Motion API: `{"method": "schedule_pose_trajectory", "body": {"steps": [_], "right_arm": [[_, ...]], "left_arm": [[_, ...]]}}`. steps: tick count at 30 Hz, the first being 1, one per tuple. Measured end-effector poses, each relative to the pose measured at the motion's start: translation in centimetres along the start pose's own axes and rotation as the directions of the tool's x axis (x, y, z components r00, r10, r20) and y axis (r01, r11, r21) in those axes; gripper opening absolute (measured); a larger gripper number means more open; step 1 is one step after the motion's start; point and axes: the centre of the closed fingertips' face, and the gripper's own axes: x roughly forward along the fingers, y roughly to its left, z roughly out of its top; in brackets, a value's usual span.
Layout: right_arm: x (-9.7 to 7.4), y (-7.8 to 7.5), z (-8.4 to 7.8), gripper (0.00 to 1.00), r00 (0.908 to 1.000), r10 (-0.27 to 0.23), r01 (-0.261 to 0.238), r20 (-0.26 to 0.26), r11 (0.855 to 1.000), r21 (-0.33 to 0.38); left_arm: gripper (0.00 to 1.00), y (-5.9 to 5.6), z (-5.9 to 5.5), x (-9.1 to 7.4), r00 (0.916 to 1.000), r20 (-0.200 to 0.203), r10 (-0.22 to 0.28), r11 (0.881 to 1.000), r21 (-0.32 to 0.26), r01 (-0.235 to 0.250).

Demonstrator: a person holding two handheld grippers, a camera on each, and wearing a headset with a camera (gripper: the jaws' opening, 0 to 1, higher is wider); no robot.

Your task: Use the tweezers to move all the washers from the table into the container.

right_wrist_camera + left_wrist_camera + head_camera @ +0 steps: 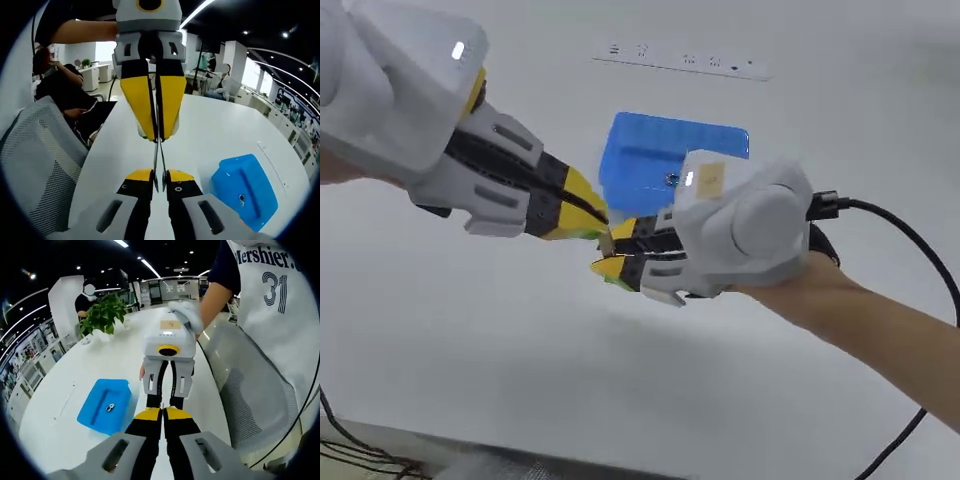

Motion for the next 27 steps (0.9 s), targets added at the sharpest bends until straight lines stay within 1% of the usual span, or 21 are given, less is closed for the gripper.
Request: {"method": "schedule_pose_trajectory", "body": {"steps": [3,5,10,15,18,23,27], "right_arm": [[0.6,0.0,-0.5,0.12,1.0,0.009,-0.009,-0.003,1.0,0.03],[0.9,-0.1,-0.6,0.12,1.0,0.008,-0.008,-0.004,0.999,0.034],[1.6,-1.0,-0.7,0.12,1.0,0.006,-0.006,0.003,0.998,0.063],[1.7,-1.8,-0.7,0.12,1.0,-0.009,0.009,0.004,0.998,0.065],[1.7,-2.1,-1.1,0.12,0.9999,-0.015,0.015,-0.003,0.998,0.06],[1.4,-2.5,-1.6,0.12,0.9996,-0.029,0.029,-0.006,0.997,0.07],[1.4,-2.8,-1.8,0.12,0.9993,-0.036,0.036,0.002,0.995,0.089]], "left_arm": [[0.05,0.1,-0.6,0.0,0.9999,0.005,0.009,1.0,-0.019,-0.009],[0.05,0.3,-0.9,0.1,0.9999,0.005,0.015,1.0,-0.026,-0.015],[0.06,1.3,-1.5,0.0,0.9996,0.008,0.027,0.999,-0.037,-0.027],[0.06,2.1,-1.6,0.2,0.999,0.017,0.04,0.998,-0.04,-0.04],[0.06,2.4,-1.8,0.5,0.9991,0.017,0.039,0.998,-0.042,-0.038],[0.06,2.6,-1.8,1.0,0.9993,0.018,0.033,0.999,-0.037,-0.033],[0.06,2.8,-1.8,1.2,0.9994,0.018,0.028,0.999,-0.038,-0.027]]}}
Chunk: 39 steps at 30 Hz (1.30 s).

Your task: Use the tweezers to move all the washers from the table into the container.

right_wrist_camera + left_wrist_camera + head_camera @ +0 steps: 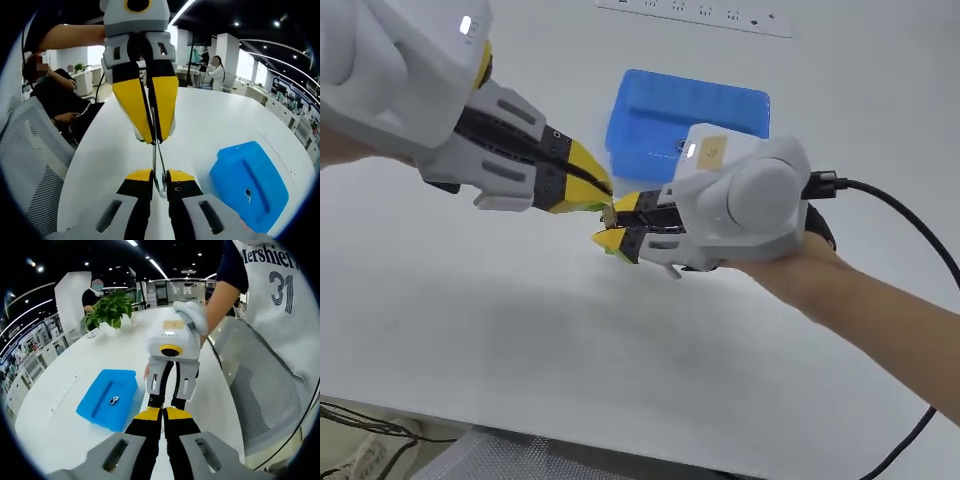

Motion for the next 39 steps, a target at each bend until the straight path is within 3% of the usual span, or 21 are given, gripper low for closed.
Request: {"method": "schedule_pose_trajectory", "body": {"steps": [21,39], "right_arm": [[0.6,-0.2,-0.8,0.12,0.9999,0.011,-0.011,-0.008,1.0,0.015],[-0.1,-0.1,-1.6,0.15,0.9995,0.019,-0.018,-0.026,0.999,0.026]], "left_arm": [[0.06,0.3,-0.5,0.6,0.9997,-0.018,-0.015,1.0,-0.003,0.015],[0.06,0.2,-0.1,1.0,0.9997,-0.001,-0.025,0.999,-0.02,0.025]]}}
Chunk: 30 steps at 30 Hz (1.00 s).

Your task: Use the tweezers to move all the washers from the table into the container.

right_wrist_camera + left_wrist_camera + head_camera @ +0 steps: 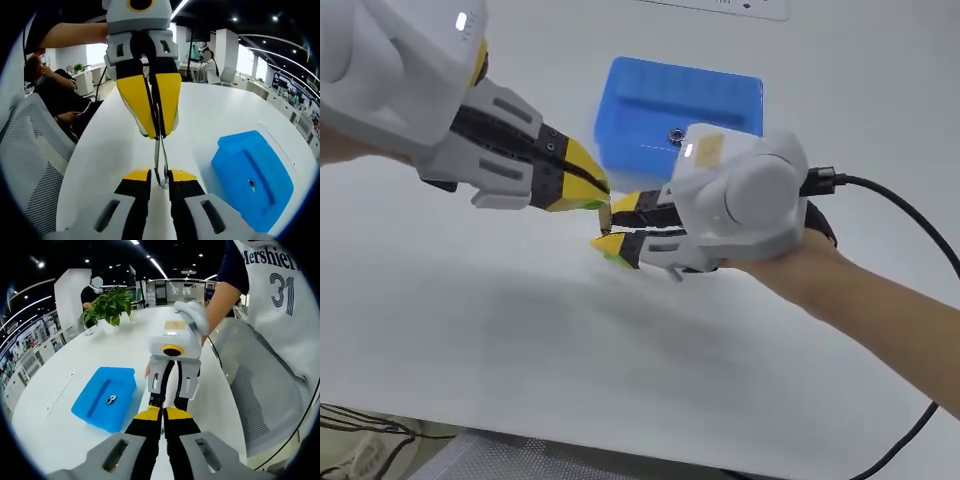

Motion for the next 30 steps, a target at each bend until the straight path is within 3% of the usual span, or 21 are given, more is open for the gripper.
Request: {"method": "schedule_pose_trajectory", "body": {"steps": [30], "right_arm": [[-0.07,-0.37,0.47,0.11,0.9997,-0.017,0.016,0.02,0.999,0.031]], "left_arm": [[0.06,0.46,-0.13,-0.02,0.9999,0.002,-0.014,1.0,-0.026,0.014]]}}
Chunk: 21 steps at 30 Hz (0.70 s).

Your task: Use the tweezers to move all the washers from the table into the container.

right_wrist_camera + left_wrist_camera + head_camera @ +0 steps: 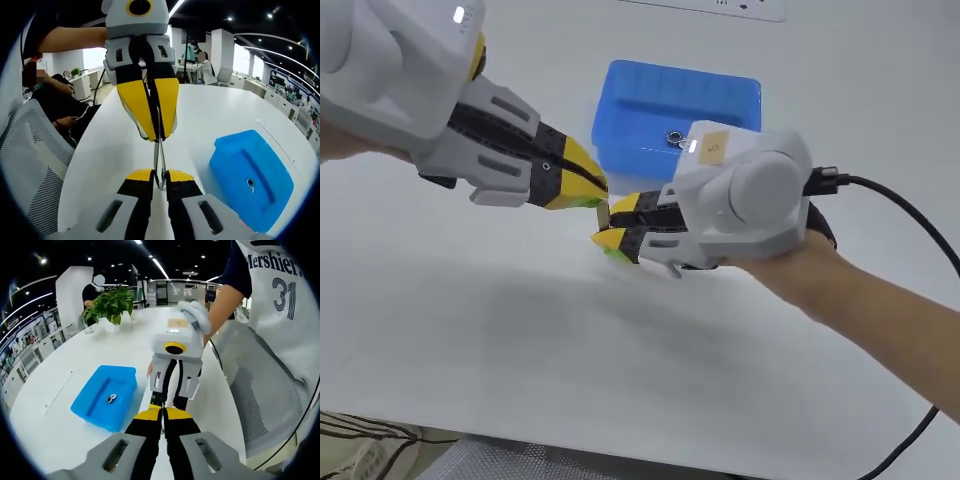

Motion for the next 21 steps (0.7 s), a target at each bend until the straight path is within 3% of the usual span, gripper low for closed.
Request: {"method": "schedule_pose_trajectory", "body": {"steps": [7,12,21], "right_arm": [[-0.3,0.8,0.3,0.11,1.0,0.006,-0.006,-0.002,1.0,-0.01],[-0.9,0.6,1.1,0.11,0.9999,-0.005,0.005,0.009,1.0,-0.02],[-2.9,-0.6,3.1,0.11,0.9977,-0.057,0.059,0.036,0.996,-0.06]], "left_arm": [[0.06,-0.7,0.3,-0.4,0.9999,-0.012,-0.012,1.0,0.021,0.012],[0.06,-0.4,0.7,-1.0,0.9997,-0.02,-0.01,0.999,0.04,0.011],[0.06,0.0,3.5,-1.7,0.9997,-0.023,-0.002,0.993,0.118,0.005]]}}
